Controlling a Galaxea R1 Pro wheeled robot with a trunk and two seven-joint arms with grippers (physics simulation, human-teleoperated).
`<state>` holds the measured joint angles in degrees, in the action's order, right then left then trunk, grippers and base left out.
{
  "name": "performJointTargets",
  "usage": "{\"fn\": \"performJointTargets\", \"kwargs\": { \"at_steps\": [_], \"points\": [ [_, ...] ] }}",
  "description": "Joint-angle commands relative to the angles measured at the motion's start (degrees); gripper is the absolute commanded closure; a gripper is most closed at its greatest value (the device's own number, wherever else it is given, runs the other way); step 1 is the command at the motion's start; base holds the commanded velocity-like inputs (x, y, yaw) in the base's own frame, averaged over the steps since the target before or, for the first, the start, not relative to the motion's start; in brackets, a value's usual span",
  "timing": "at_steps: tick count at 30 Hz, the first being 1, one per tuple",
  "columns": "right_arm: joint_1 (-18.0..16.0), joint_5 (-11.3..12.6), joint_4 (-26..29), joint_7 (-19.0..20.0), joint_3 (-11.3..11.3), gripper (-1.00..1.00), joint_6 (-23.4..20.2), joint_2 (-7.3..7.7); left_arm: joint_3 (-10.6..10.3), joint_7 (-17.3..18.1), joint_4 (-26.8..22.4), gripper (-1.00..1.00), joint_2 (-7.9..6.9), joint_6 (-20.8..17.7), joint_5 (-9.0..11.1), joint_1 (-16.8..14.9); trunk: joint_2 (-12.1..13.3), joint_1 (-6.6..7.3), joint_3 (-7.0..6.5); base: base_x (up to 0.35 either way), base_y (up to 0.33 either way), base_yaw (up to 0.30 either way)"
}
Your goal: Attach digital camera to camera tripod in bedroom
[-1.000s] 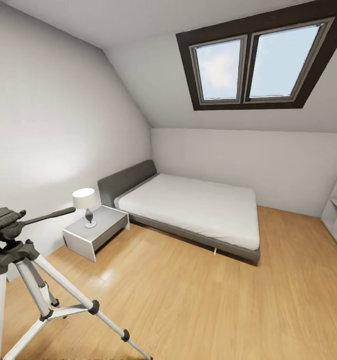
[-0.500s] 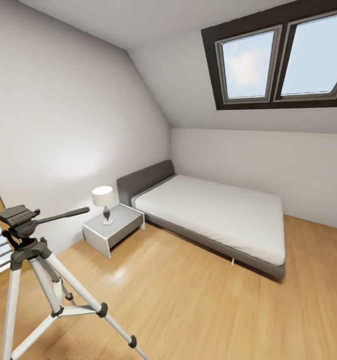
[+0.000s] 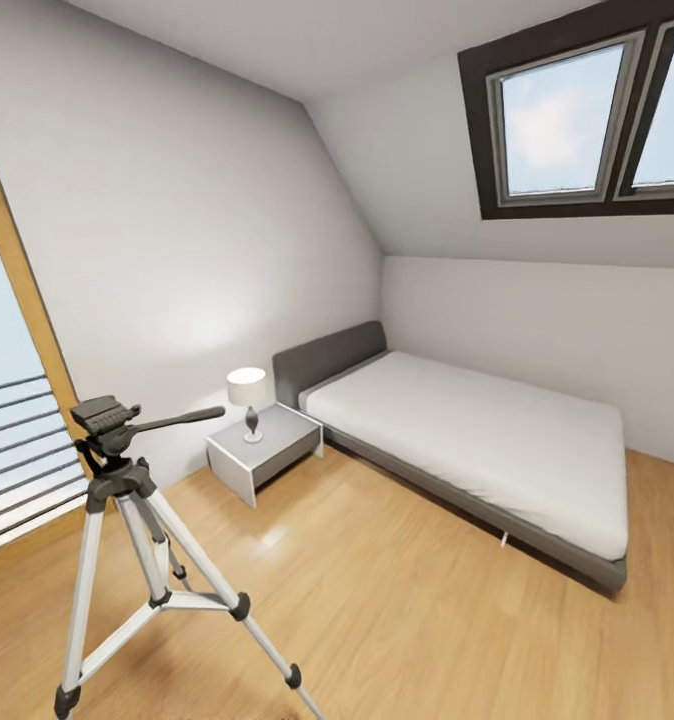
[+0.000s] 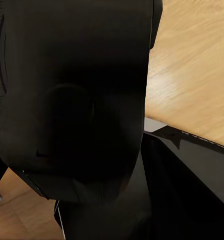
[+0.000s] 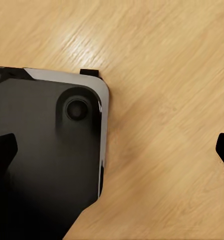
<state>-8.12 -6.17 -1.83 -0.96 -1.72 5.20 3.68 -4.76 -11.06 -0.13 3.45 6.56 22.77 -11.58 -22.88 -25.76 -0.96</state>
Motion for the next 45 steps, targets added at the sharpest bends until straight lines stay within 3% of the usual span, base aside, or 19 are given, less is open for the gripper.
{"fn": "performJointTargets", "kwargs": {
  "at_steps": [1,12,20,45],
  "points": [
    [-0.1,-0.6,-0.2,-0.1,-0.2,-1.0,0.3,0.02,-0.5,-0.2,0.0,1.0,0.01,0.1,0.3,0.0,0.0,-0.02,0.02,0.0,0.0,0.269],
    [-0.1,-0.6,-0.2,-0.1,-0.2,-1.0,0.3,0.02,-0.5,-0.3,0.0,1.0,0.06,0.2,0.6,0.0,0.0,-0.02,0.02,0.0,0.0,0.269],
    [-0.1,-0.6,-0.2,-0.1,-0.2,-1.0,0.3,0.02,-0.5,-0.2,0.0,1.0,-0.01,0.2,2.2,0.0,0.0,-0.02,0.02,0.031,-0.002,0.269],
    [-0.1,-0.6,-0.2,-0.1,-0.2,-1.0,0.3,0.02,-0.5,-0.2,0.0,1.0,-0.19,0.1,3.1,0.0,0.0,-0.02,0.02,0.293,-0.082,0.269]
  ]
}}
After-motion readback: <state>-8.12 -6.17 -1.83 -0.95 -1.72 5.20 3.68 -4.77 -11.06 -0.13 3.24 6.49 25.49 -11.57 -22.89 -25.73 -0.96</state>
